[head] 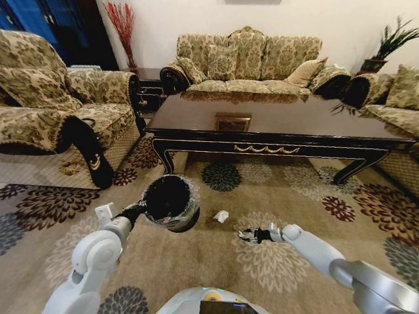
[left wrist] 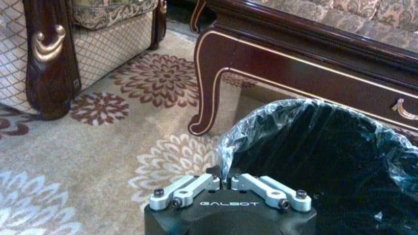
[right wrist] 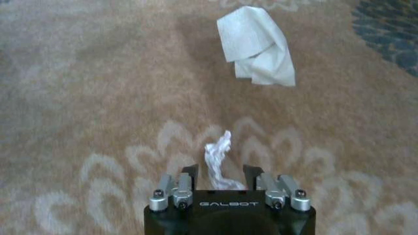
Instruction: Move to the front of the table and pick up the trash from the floor, then place it into the trash bin.
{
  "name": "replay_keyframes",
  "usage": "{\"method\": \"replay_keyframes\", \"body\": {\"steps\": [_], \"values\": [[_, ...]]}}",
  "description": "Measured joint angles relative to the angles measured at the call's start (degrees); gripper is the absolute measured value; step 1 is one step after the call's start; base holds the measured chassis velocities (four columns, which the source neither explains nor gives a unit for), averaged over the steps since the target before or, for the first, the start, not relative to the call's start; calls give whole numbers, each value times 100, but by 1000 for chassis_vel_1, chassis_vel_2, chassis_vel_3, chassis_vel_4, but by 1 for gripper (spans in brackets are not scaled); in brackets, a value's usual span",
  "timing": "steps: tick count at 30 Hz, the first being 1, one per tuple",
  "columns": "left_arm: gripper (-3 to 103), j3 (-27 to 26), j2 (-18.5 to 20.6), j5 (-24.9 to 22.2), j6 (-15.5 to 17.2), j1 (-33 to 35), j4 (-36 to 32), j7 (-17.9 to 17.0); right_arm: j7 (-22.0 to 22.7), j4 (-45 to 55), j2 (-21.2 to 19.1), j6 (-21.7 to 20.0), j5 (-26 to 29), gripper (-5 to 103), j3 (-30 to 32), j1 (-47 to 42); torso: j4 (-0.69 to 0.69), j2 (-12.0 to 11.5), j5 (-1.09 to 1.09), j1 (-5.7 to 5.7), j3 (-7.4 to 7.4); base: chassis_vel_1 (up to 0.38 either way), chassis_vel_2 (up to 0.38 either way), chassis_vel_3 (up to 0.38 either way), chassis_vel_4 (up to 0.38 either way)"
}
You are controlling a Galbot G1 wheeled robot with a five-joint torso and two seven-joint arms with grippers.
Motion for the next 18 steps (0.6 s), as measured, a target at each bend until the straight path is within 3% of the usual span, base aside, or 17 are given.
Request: {"method": "replay_keyframes", "body": {"steps": [5, 8, 10, 14, 18], "values": [[4, 21, 11, 1, 0, -17, 24, 1, -14, -13, -8, 23, -28, 33, 62, -20, 1, 0, 0, 0, 0, 0, 0, 0, 0], [4, 37, 7, 7, 0, -21, 35, 3, -69, -18, 4, 40, -46, 18, 79, -53, 0, 0, 1, 0, 0, 0, 0, 0, 0], [4, 37, 7, 7, 0, -22, 35, 3, -73, -22, 12, 46, -51, 18, 81, -63, 0, 0, 1, 0, 0, 0, 0, 0, 0], [4, 17, 13, 7, 0, -14, 34, 6, -98, -29, 23, 65, -106, 3, 87, -88, 0, 0, 0, 0, 0, 0, 0, 0, 0], [4, 2, 19, 7, 0, -2, 26, 6, -132, -19, 15, 102, -142, 0, 140, -105, 1, 0, 1, 0, 0, 0, 0, 0, 0]]}}
